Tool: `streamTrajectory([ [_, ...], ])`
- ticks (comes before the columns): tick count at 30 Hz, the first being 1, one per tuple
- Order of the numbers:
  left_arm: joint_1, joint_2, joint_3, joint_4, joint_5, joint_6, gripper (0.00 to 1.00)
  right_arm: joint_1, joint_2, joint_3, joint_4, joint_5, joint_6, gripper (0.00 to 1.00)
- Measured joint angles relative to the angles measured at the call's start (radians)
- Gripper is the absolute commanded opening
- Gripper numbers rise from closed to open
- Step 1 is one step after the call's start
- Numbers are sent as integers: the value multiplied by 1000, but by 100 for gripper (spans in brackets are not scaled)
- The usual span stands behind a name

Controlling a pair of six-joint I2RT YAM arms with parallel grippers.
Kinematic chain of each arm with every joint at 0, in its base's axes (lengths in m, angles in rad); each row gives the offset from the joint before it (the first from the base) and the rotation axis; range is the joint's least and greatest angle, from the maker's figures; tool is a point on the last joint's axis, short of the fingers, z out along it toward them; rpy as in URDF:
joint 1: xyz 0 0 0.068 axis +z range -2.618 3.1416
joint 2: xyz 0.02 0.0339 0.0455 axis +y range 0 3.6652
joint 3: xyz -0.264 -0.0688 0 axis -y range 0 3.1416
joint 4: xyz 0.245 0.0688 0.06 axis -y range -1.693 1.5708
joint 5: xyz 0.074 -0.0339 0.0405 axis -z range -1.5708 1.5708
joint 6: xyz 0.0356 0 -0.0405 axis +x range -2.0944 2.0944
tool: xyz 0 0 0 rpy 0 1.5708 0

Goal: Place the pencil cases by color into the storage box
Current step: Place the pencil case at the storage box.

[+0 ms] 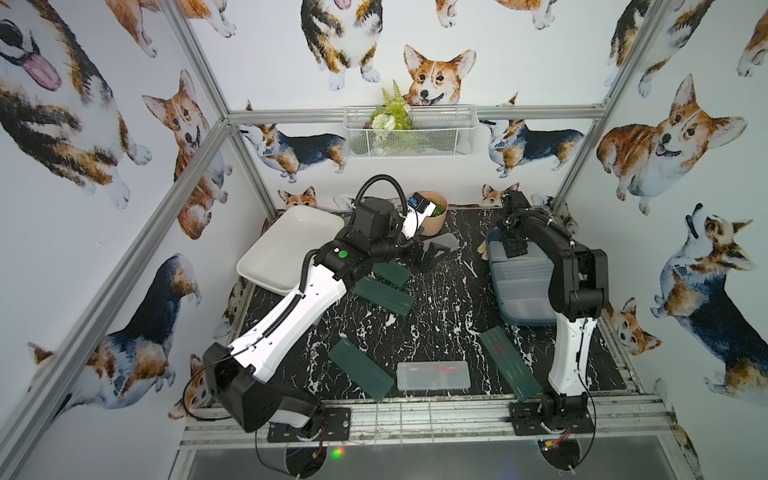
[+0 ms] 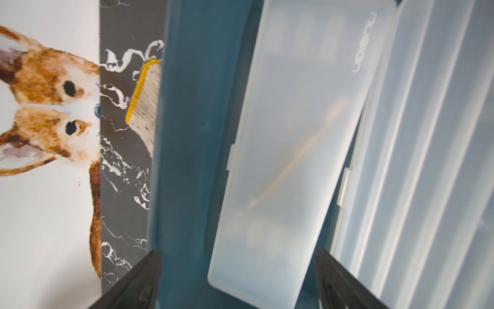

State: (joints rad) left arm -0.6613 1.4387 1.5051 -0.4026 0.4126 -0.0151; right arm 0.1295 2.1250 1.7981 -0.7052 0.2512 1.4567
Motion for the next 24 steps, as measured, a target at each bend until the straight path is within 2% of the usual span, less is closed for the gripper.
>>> streamTrajectory([
  [6, 0, 0, 0, 0, 0, 3, 100, 3, -41, 15, -22, 13, -98, 85],
  [13, 3, -10, -9, 2, -4, -5, 100, 15, 14, 161, -71, -18, -259, 79],
  [19, 9, -26, -25, 6, -12, -16, 100, 42, 64, 202, -121, -52, -357, 68],
  [22, 13, -30, -29, 6, -14, -16, 100, 52, 80, 211, -136, -59, -375, 58],
  [24, 15, -35, -33, 6, -17, -16, 100, 61, 99, 226, -146, -66, -384, 56],
])
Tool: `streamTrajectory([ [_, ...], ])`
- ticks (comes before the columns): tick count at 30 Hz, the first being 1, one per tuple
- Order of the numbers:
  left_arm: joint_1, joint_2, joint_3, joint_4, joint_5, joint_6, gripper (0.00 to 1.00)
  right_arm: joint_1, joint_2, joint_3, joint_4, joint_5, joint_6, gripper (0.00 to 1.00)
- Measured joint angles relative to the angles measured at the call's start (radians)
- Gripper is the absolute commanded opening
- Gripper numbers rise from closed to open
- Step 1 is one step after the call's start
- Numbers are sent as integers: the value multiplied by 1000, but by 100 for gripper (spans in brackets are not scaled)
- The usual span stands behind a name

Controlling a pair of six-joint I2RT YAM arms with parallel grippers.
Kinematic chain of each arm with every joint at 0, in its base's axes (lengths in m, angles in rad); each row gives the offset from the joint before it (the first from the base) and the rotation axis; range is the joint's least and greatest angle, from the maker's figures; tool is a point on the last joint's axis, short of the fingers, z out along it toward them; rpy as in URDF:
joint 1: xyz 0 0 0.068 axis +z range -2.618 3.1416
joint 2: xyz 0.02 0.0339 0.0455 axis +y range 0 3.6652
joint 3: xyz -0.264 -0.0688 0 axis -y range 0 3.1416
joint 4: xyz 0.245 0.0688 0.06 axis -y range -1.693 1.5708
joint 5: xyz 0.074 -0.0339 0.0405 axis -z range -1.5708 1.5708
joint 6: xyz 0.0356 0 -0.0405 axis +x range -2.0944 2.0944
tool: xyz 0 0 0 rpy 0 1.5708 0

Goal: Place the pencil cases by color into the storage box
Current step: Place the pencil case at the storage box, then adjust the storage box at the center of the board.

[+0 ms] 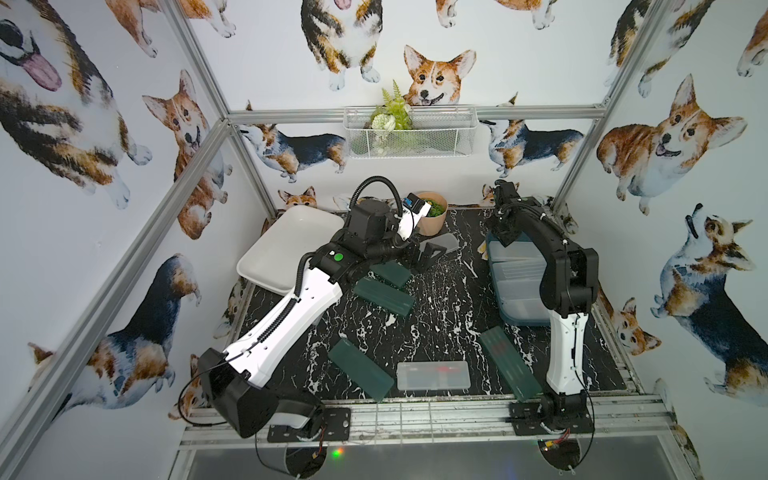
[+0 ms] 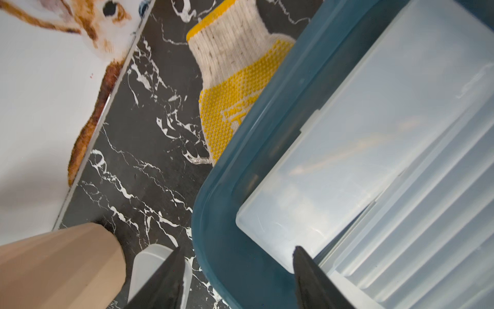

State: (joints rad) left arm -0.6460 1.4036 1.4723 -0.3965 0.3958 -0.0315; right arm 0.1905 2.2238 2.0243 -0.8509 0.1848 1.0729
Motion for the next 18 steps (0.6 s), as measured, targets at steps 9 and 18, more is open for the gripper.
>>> streamTrajectory([
  [9, 16, -18, -29, 2, -2, -4, 100, 38, 84, 82, -45, -2, -24, 49],
  [18, 31, -39, -60, 9, -6, -12, 100, 36, 145, 148, -68, 0, -24, 30],
])
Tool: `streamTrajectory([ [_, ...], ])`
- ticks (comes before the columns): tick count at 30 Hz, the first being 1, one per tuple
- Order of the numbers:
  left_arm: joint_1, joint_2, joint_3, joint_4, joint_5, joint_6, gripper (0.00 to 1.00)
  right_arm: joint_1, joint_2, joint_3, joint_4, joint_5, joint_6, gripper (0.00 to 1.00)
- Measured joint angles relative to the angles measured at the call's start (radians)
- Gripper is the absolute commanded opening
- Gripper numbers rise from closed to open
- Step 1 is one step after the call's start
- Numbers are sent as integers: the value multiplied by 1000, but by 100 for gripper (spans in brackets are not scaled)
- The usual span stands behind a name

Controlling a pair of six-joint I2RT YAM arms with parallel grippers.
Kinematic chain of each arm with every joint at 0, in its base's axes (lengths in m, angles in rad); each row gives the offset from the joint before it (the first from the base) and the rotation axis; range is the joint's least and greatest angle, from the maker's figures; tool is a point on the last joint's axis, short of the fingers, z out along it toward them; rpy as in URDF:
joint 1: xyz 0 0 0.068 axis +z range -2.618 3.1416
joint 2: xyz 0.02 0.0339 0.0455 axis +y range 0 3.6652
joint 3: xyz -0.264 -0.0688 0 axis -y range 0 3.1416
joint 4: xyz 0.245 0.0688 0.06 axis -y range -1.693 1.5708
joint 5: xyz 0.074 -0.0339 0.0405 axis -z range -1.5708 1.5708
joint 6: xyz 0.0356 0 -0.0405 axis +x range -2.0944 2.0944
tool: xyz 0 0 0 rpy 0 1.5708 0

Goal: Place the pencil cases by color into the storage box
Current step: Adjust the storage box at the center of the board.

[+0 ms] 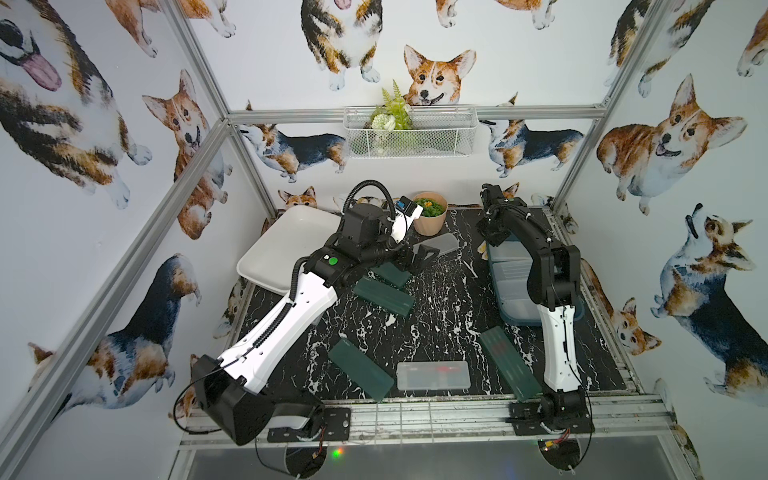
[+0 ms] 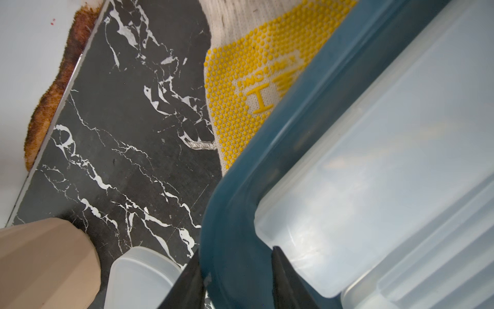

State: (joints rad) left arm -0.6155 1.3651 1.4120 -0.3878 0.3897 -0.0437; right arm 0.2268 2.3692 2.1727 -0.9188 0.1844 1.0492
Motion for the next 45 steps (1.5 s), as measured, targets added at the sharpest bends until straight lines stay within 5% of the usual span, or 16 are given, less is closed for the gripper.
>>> streamTrajectory([
  [18, 15, -21, -32, 23, -3, -14, 100, 5, 34, 66, -35, -20, -331, 0],
  [30, 43, -25, -31, 24, -4, -43, 100, 58, -66, -81, -20, -51, -710, 0],
  [45, 180, -32, 16, 39, -5, -180, 100, 163, -300, -347, 51, -6, -896, 0],
])
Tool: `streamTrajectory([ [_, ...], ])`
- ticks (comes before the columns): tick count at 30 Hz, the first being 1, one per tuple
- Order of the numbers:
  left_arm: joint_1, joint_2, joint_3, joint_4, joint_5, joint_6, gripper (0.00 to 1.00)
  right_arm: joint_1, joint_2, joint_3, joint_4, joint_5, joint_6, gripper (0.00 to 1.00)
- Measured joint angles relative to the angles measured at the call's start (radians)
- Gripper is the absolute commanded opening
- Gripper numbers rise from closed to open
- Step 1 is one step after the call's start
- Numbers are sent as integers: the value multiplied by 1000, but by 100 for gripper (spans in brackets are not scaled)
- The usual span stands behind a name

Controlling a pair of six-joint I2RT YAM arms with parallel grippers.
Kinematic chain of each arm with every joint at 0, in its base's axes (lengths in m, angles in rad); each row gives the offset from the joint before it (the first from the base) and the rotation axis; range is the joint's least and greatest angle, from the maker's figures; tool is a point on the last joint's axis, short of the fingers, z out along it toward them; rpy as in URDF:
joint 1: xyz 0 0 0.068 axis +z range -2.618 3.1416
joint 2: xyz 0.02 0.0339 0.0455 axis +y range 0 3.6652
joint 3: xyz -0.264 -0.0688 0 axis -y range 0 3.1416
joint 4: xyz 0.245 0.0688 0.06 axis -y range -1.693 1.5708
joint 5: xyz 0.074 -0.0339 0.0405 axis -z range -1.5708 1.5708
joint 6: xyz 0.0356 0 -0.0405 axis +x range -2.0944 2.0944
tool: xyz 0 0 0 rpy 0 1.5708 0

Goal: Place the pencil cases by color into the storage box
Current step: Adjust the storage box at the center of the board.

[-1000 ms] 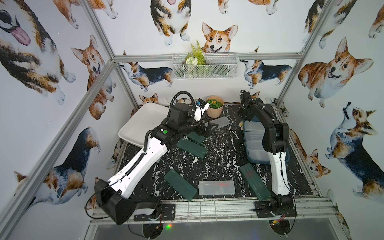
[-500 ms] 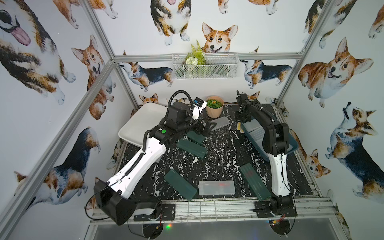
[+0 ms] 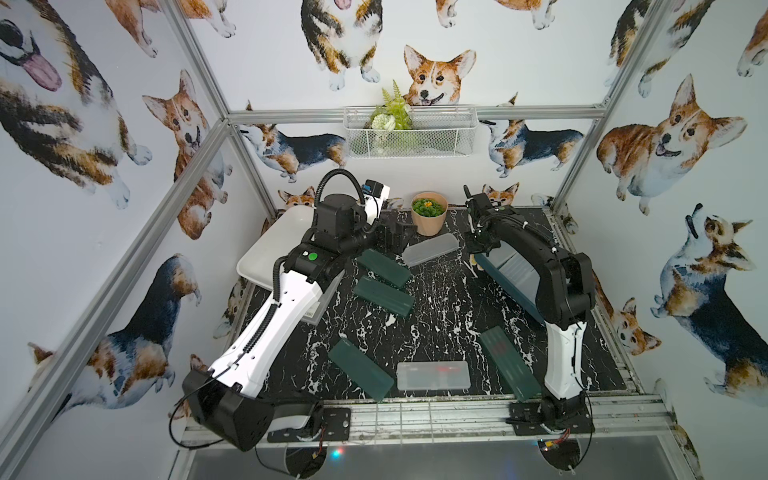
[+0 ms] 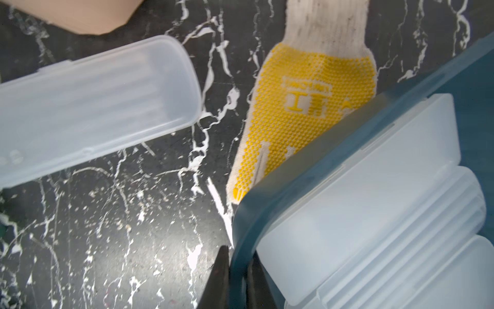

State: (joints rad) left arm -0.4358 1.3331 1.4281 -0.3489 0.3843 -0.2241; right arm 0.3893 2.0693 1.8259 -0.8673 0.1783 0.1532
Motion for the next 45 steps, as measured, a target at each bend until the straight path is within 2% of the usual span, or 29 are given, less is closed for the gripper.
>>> streamTrajectory([
  [5, 55, -11, 7, -8, -34, -73, 100, 72, -67, -100, 55, 21, -80, 0],
  [17, 95, -41, -2, -105, -103, -140, 100, 295, -246, -387, 224, 53, -256, 0],
  [26, 112, -23, 1, -129, -140, -167, 100, 354, -351, -603, 322, 23, -336, 0],
  [28, 115, -12, 5, -143, -151, -179, 100, 356, -366, -630, 336, 3, -341, 11],
  [33, 126, 27, 29, -202, -185, -211, 100, 355, -386, -660, 352, -75, -364, 50],
  [35, 128, 39, 36, -228, -193, -223, 100, 355, -395, -657, 353, -121, -381, 59],
  [38, 130, 53, 44, -266, -205, -233, 100, 355, -413, -645, 348, -184, -396, 67],
  [45, 132, 60, 29, -364, -219, -256, 100, 357, -513, -646, 305, -370, -451, 70],
])
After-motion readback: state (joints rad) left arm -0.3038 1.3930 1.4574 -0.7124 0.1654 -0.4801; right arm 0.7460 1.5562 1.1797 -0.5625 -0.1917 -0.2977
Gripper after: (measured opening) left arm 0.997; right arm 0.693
